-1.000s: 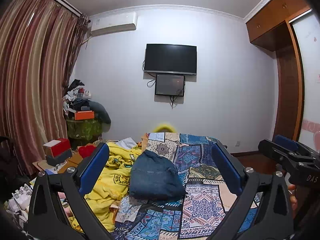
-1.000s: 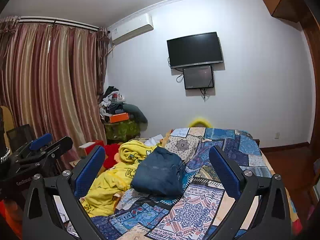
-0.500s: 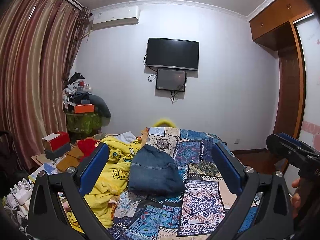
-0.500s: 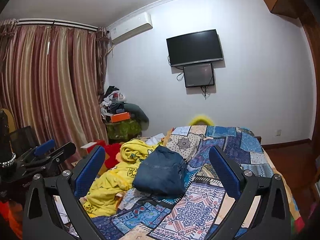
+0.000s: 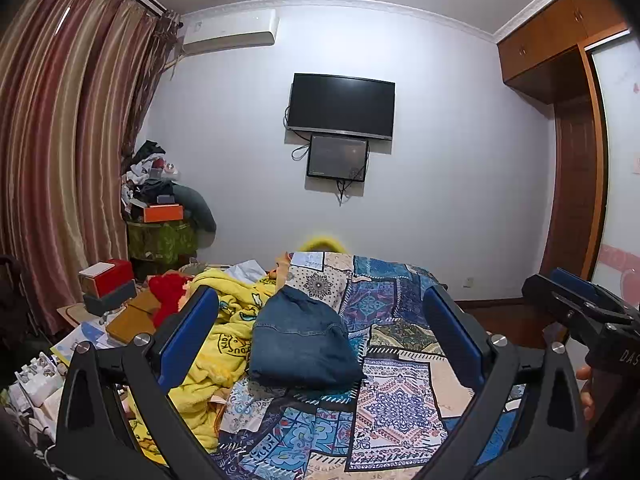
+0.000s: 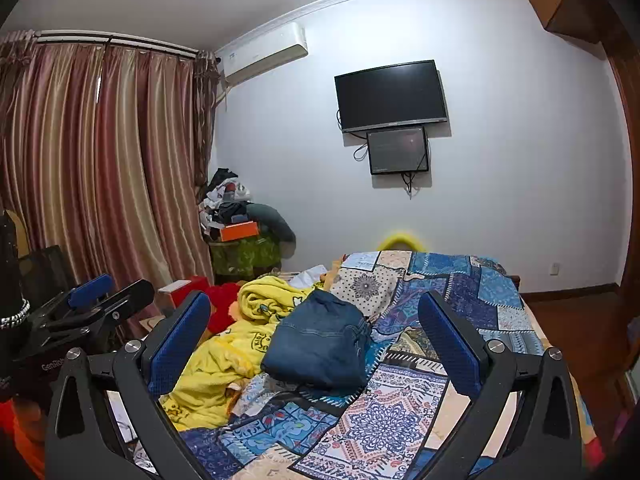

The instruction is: Fold large clothes

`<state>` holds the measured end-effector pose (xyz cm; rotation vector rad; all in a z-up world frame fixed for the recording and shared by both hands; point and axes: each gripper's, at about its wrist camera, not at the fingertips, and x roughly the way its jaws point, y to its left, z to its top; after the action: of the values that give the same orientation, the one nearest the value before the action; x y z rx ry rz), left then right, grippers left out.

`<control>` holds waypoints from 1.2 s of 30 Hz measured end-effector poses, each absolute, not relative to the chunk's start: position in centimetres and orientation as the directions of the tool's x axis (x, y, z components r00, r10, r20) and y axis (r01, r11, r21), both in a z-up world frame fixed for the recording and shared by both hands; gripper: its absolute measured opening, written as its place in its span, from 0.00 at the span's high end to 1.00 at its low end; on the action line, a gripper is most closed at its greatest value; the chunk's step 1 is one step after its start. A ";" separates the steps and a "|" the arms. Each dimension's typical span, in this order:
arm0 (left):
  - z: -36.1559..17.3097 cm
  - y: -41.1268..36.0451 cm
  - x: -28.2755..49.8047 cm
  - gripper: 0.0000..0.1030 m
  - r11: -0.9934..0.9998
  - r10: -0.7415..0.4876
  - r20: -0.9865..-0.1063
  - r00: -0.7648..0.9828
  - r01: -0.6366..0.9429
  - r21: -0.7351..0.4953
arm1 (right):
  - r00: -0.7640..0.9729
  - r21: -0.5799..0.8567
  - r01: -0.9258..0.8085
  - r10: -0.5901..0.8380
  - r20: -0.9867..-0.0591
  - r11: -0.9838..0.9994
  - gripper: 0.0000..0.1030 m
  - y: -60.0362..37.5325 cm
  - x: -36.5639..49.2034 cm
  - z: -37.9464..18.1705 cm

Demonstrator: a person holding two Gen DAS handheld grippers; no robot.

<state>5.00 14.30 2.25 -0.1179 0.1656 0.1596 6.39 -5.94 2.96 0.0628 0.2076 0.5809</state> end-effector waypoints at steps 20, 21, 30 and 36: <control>2.4 13.5 5.2 0.00 0.989 0.083 -0.188 0.979 -0.104 -0.106 | 0.826 0.119 -0.524 0.537 -0.170 0.844 0.00 -6.1 6.6 2.9; 2.4 13.5 5.2 0.00 0.989 0.086 -0.187 0.979 -0.107 -0.105 | 0.827 0.119 -0.523 0.536 -0.170 0.844 0.00 -6.1 6.5 2.9; 2.1 13.0 5.4 0.00 0.989 0.086 -0.181 0.980 -0.106 -0.099 | 0.829 0.123 -0.517 0.531 -0.175 0.847 0.00 -6.2 6.6 2.6; 1.8 13.1 5.7 0.00 0.989 0.078 -0.188 0.979 -0.099 -0.108 | 0.826 0.127 -0.517 0.532 -0.188 0.847 0.00 -6.1 7.0 2.5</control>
<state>5.72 13.13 1.83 -0.1172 0.1847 0.0892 6.99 -6.08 2.46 0.0712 0.2203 0.5575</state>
